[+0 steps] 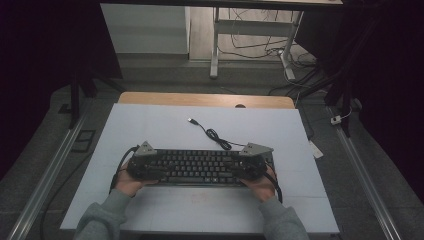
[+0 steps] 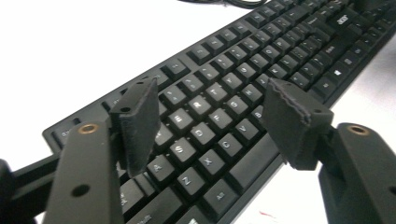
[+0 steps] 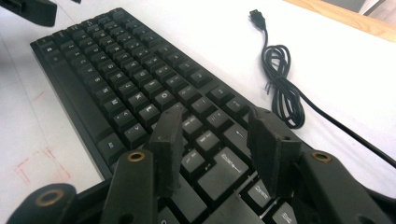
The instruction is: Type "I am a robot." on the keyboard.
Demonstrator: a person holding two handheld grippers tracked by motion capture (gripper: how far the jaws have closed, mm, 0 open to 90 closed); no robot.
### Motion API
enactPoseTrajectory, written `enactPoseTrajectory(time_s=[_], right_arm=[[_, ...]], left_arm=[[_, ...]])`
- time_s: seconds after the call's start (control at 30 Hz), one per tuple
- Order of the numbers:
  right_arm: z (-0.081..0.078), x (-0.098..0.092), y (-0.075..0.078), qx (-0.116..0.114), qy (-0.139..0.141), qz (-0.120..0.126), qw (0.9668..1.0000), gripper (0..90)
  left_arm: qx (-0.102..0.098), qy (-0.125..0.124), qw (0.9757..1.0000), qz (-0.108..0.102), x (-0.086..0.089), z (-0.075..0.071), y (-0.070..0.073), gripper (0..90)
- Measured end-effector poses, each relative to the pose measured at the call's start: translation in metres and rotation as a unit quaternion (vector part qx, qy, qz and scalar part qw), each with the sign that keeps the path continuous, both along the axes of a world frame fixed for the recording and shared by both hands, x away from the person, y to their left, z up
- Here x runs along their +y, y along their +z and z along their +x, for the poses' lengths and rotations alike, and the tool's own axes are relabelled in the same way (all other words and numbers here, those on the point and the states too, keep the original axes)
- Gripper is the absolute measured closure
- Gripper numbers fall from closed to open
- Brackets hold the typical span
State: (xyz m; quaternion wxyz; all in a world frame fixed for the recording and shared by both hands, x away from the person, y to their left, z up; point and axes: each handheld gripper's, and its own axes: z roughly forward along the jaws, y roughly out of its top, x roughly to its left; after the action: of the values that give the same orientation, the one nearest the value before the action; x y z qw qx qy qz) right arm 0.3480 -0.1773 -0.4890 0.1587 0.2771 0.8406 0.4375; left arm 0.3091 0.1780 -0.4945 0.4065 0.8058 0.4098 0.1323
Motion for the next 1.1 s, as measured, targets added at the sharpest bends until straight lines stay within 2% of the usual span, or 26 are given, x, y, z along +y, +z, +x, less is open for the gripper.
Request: enactPoseTrajectory(time_s=[0.27, 0.37, 0.57, 0.7, 0.9, 1.1], right_arm=[[0.0, -0.003, 0.0, 0.0, -0.003, -0.001, 1.0, 55.0], [0.0, -0.002, -0.001, 0.001, -0.003, 0.0, 1.0, 54.8], [0.001, -0.003, -0.001, 0.0, -0.003, -0.003, 1.0, 54.6], [0.002, -0.003, -0.002, 0.0, -0.003, -0.007, 1.0, 54.5], [0.002, -0.002, -0.002, 0.002, -0.004, -0.009, 0.9999, 54.3], [0.002, -0.002, -0.003, 0.002, -0.004, -0.011, 0.9999, 54.2]], left_arm=[[-0.002, 0.006, 1.0, 0.005, 0.002, 0.0, 0.001, 33.0], [-0.008, 0.01, 0.9999, 0.008, 0.003, 0.0, 0.002, 34.9], [-0.006, 0.021, 0.9996, 0.016, 0.007, 0.002, 0.0, 41.4], [-0.006, 0.024, 0.9993, 0.029, 0.01, 0.003, -0.001, 49.4], [0.004, 0.025, 0.999, 0.038, 0.012, 0.005, -0.004, 71.7], [0.02, 0.022, 0.9981, 0.054, 0.014, 0.007, -0.008, 87.2]])
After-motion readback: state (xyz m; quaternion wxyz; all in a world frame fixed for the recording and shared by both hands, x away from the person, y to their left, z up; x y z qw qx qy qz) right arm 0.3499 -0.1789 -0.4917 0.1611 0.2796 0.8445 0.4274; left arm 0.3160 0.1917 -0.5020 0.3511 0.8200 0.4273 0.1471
